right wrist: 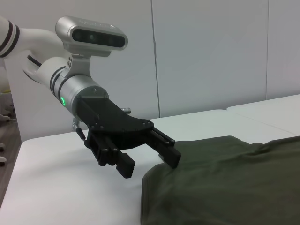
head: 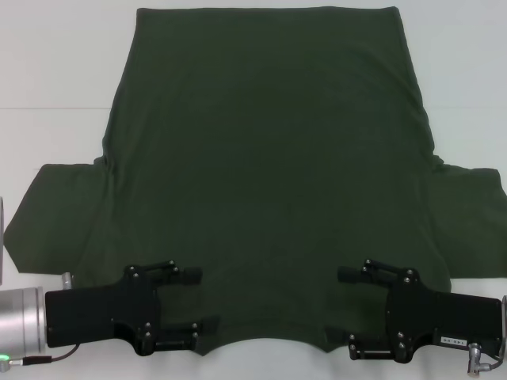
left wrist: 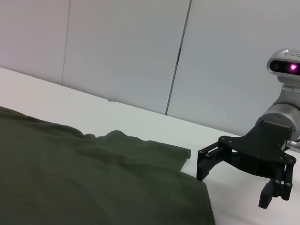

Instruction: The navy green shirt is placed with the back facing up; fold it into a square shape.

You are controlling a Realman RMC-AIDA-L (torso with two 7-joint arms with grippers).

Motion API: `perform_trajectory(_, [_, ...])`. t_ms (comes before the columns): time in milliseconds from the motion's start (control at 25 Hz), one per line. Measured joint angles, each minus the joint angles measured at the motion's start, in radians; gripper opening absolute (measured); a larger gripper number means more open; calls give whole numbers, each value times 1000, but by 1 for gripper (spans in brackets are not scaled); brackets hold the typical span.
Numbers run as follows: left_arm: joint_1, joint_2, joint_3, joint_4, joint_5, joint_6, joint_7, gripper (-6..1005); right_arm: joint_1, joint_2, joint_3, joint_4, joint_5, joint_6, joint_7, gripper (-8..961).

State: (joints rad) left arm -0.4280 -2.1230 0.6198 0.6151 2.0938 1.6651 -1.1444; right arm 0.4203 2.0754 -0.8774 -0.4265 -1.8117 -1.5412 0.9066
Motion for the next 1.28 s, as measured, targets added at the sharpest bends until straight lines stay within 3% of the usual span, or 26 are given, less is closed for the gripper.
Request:
perform_trajectory(680, [-1,0,-15,0,-3,-1,-19,800,2,0,1,0,1,0,14,912])
perform_trajectory(1040, [-21,18,-58,19,-3,-7,-305,800,5,4,39,0,2,8,35,911])
perform_trajectory(1280, [-50,64,-127,45,4,-49,-652,800,11,5,46,0,-3,14,45,911])
